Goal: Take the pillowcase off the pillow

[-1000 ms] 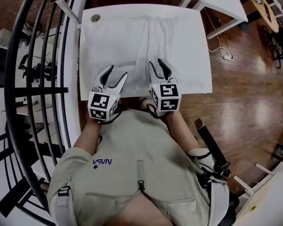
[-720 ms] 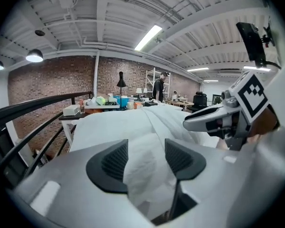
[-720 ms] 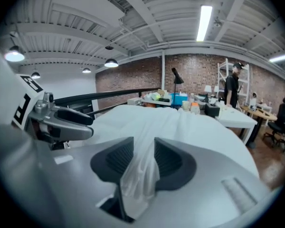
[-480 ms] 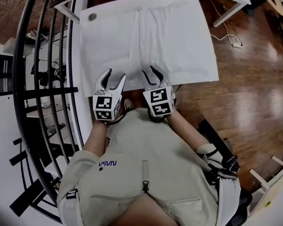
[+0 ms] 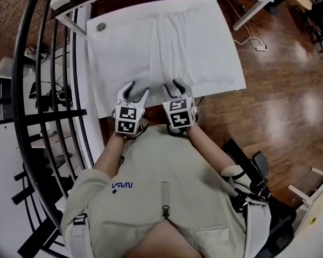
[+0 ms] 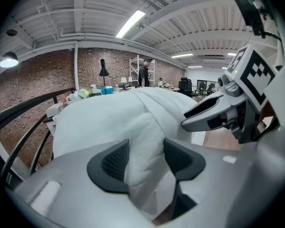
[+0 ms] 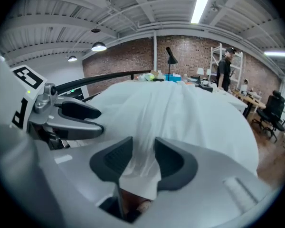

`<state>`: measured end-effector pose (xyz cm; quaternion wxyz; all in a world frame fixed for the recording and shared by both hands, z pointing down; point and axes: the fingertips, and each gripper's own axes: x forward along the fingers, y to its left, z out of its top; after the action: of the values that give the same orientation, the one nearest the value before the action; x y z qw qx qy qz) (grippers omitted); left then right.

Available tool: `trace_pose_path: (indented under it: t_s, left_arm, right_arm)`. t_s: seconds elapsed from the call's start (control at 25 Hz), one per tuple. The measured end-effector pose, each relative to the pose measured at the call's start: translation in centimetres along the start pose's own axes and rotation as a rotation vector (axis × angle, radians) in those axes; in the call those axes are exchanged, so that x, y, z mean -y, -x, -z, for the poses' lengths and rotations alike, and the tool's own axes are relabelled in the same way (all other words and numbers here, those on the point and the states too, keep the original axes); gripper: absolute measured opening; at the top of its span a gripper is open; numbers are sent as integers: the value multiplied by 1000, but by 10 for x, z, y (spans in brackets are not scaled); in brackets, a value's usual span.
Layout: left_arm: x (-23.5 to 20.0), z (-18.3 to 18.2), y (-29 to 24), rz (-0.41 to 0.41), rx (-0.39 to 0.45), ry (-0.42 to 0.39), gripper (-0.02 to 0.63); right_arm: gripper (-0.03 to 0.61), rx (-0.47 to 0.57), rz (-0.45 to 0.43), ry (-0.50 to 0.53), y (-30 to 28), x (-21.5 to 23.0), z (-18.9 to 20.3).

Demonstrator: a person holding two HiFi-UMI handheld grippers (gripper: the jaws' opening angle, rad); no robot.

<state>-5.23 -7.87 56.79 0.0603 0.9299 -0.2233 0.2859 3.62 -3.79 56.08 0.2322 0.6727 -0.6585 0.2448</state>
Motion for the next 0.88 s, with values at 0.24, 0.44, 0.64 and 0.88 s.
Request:
trace_pose_path:
  t_s: [0.24, 0.44, 0.64, 0.88]
  left_arm:
    - [-1, 5, -9, -13, -21, -57, 112]
    - [-9, -28, 9, -43, 58, -83, 32]
    - [-31, -54, 24, -81, 125, -62, 25]
    - [-63, -57, 33, -113, 149, -2, 25]
  right_arm:
    - [108, -46, 69, 122, -15, 4, 4]
    - [20, 10, 145, 173, 0, 14, -11]
    - [18, 30, 279, 199, 23, 52, -22]
    - [18, -25, 381, 115, 37, 113, -12]
